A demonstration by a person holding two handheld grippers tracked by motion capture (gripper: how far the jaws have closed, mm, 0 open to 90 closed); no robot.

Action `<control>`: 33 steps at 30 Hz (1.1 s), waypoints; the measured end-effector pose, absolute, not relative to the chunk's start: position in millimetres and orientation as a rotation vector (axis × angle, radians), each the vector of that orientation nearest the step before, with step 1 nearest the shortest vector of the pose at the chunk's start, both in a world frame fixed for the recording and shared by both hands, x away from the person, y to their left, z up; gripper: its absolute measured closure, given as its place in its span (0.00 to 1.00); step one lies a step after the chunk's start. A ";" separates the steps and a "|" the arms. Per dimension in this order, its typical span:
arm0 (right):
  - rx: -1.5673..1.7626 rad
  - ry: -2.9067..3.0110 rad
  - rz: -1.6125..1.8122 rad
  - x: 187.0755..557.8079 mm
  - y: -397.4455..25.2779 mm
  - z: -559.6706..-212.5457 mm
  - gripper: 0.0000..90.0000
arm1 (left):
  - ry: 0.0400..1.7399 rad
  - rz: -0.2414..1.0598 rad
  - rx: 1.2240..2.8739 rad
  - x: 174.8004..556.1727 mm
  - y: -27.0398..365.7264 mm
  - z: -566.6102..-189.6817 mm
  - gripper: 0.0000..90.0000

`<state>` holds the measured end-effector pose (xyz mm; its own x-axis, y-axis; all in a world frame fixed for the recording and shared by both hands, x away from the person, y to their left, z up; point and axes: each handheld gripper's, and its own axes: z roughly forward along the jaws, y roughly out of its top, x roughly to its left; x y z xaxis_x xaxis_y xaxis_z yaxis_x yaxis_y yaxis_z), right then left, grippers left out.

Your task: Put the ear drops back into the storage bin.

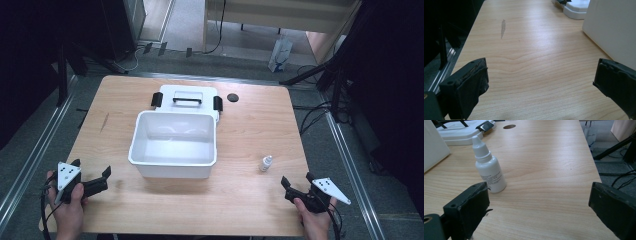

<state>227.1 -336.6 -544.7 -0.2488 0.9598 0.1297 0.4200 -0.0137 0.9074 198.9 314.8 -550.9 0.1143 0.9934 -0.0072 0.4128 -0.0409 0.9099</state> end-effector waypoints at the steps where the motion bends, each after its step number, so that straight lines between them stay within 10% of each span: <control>1: 1.439 1.705 1.239 227.1 -336.6 -544.7 0.03 | 1.416 0.902 1.581 198.9 314.8 -550.9 0.00; 33: 0.954 2.648 0.363 301.5 -282.1 -473.9 0.14 | 1.418 0.897 1.594 200.0 314.4 -550.9 0.00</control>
